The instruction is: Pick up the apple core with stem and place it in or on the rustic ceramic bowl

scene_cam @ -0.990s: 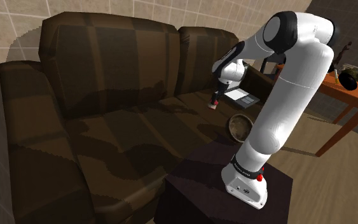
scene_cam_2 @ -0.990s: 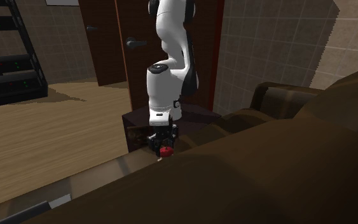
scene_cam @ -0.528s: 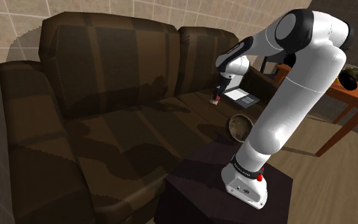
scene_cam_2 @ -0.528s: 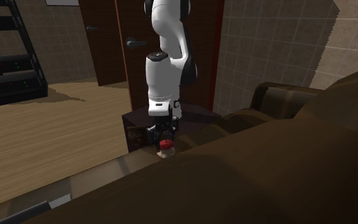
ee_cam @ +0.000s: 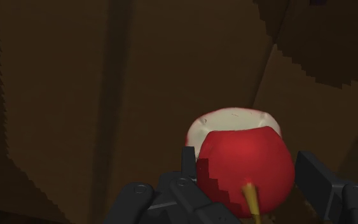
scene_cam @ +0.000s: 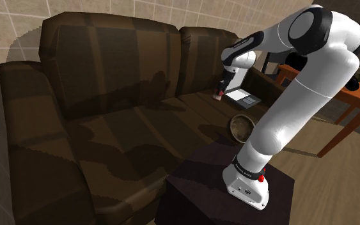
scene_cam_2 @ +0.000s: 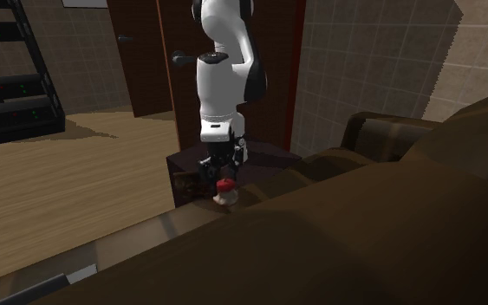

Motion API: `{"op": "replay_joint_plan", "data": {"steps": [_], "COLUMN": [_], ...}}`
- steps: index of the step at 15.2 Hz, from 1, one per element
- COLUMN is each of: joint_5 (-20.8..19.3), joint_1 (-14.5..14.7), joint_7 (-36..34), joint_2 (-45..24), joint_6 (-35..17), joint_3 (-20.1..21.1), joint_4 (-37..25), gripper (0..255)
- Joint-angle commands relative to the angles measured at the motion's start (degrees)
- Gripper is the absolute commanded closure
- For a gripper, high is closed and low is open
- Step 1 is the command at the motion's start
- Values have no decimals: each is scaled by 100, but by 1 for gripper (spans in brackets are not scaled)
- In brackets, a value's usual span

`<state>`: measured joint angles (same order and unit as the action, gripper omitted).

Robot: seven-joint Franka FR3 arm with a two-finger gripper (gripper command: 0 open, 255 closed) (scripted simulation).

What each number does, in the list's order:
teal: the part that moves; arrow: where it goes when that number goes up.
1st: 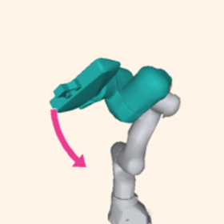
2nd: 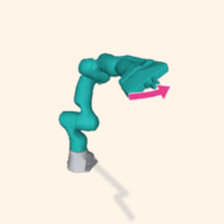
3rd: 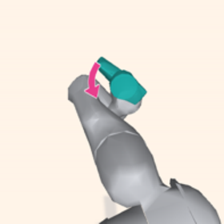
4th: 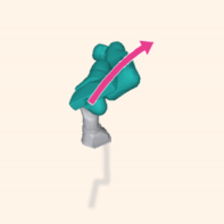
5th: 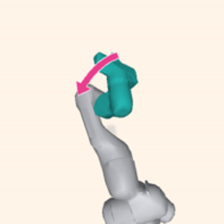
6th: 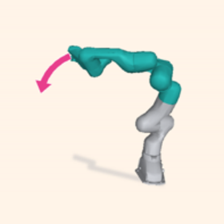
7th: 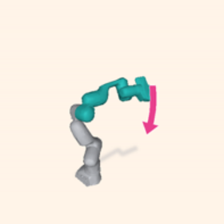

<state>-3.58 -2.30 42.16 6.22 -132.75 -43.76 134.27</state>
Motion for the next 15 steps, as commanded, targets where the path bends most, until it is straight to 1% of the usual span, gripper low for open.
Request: {"op": "replay_joint_plan", "data": {"steps": [1,6,7,10,15], "joint_5": [-114,-300,-304,-858,-1585], "joint_1": [-17,-53,-54,-361,-1033], "joint_7": [-91,-241,-245,-383,-405], "joint_2": [137,396,404,1118,2229], "joint_6": [171,582,595,681,980], "joint_3": [35,125,129,187,321], "joint_4": [-66,-269,-277,236,961], "gripper": [255,255,255,255,255]}}
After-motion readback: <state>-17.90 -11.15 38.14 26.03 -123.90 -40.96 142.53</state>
